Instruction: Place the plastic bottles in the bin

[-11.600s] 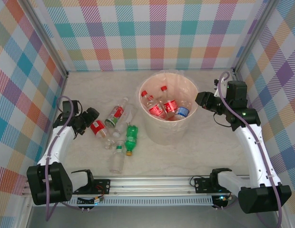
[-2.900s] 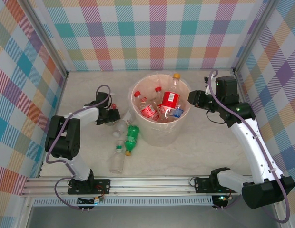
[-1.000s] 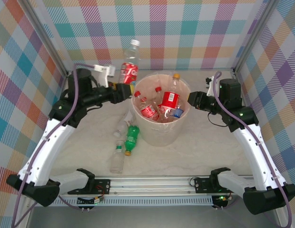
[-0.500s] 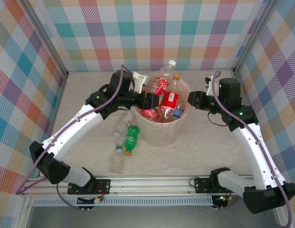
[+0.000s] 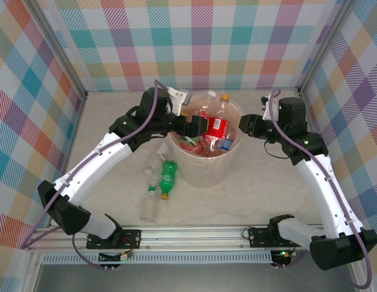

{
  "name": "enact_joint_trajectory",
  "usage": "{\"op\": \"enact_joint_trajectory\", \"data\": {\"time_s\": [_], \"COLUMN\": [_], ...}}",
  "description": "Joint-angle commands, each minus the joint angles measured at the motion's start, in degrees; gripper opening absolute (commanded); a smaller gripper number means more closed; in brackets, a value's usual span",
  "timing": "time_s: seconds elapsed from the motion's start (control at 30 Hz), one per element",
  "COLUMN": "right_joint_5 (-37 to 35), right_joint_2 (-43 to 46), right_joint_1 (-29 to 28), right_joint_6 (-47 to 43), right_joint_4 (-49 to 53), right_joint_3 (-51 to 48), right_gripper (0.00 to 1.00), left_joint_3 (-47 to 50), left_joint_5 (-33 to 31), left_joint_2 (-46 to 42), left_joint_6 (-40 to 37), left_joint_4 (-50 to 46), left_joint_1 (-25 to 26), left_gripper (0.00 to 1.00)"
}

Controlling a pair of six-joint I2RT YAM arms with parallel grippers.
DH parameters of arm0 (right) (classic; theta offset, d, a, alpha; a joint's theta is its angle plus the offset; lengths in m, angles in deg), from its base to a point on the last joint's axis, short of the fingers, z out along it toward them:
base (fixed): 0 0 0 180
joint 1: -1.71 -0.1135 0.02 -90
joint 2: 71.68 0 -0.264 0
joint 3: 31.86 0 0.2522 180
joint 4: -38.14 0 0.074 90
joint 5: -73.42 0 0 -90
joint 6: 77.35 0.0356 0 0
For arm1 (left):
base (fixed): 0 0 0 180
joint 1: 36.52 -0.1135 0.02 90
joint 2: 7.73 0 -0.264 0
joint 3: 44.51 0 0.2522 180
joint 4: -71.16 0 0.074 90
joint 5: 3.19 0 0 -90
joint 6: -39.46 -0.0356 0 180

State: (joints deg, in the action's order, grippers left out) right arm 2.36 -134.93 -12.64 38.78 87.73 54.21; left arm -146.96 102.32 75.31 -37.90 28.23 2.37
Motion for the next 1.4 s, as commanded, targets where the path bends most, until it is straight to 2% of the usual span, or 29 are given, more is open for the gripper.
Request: {"op": "enact_joint_trajectory", "data": {"time_s": [0.0, 0.07, 0.17, 0.33, 0.43, 0.73, 0.93, 1.13, 1.2, 1.27, 1.37], "right_joint_5": [0.59, 0.32, 0.22, -0.22, -0.64, -0.79, -0.57, -0.66, -0.08, 0.43, 0.50], "right_joint_2": [-0.79, -0.54, -0.55, -0.65, -0.57, -0.34, -0.48, -0.65, -0.44, -0.07, 0.60], "right_joint_1": [-0.48, -0.50, -0.57, -0.77, -0.85, -0.86, -0.94, -0.94, -0.94, -0.88, -0.88], "right_joint_6": [-0.90, -0.75, -0.55, -0.66, -1.06, -1.13, -0.92, -0.82, -0.89, -0.82, -1.05], "right_joint_4": [1.35, 1.33, 1.25, 1.54, 1.88, 1.52, 1.25, 0.93, 0.17, -0.46, 0.07], "right_joint_3": [1.69, 1.59, 1.20, 1.66, 2.26, 1.25, 1.25, 1.51, 1.43, 1.89, 3.48], "right_gripper": [0.28, 0.28, 0.28, 0.28, 0.28, 0.28, 0.28, 0.28, 0.30, 0.40, 0.51], "left_joint_3": [-1.81, -2.81, -3.95, -4.31, -3.91, 1.54, 2.90, 0.08, -0.88, -1.97, -2.43], "left_joint_5": [-3.18, -5.68, -7.72, -8.74, -8.65, -10.01, -7.20, -8.67, -9.77, -11.27, -12.05], "left_joint_2": [0.39, 1.44, 3.09, 5.53, 6.32, 6.65, 7.75, 6.57, 6.19, 5.86, 5.08], "left_joint_6": [0.84, 0.40, 0.07, 0.53, 0.54, 1.49, 5.27, 3.71, 2.81, 1.65, 0.54], "left_joint_4": [4.14, 3.61, 3.07, 1.77, 0.53, -0.57, 3.43, 3.63, 2.94, 1.94, 2.31], "left_joint_1": [0.48, 0.48, 0.47, 0.56, 0.99, 3.46, 3.47, 3.35, 3.23, 3.29, 3.20], "left_gripper": [0.97, 0.95, 0.86, 0.61, 0.49, 0.38, 0.37, 0.38, 0.47, 0.57, 0.64]}}
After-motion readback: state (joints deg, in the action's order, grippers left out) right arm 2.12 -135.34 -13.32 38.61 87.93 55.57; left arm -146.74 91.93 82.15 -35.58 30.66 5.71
